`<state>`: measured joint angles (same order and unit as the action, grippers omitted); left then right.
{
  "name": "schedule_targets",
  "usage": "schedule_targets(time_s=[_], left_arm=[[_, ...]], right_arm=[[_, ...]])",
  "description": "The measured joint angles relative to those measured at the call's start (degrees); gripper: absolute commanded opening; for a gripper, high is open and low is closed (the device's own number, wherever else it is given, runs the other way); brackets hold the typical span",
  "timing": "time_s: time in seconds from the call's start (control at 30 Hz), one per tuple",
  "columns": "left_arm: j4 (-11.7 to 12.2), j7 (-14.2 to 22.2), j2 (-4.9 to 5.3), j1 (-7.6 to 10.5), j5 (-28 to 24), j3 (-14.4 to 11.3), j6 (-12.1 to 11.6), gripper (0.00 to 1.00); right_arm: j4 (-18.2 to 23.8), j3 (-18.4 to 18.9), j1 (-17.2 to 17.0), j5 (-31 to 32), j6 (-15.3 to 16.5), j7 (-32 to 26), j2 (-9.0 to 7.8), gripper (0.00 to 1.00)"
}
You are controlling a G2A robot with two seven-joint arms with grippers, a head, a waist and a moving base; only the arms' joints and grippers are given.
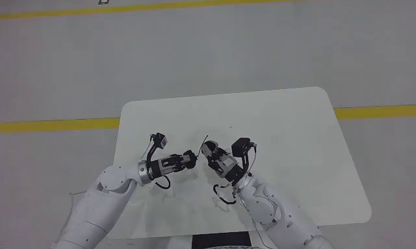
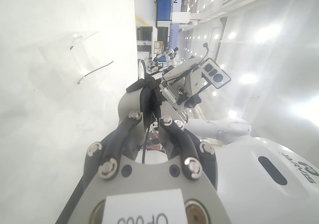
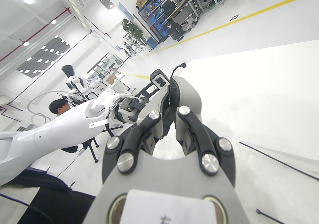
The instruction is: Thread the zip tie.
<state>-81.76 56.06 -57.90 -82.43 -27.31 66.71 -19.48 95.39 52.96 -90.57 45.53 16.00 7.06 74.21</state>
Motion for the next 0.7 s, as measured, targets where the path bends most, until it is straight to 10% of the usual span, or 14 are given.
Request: schedule_targets(time_s=[0.7], left_arm=[[0.0,0.0,0.0,0.0,0.0,0.0,0.0,0.0]], right_arm=[[-0.43,-0.12,-0.25,0.45,-0.03,-0.18,0.18,0.0]])
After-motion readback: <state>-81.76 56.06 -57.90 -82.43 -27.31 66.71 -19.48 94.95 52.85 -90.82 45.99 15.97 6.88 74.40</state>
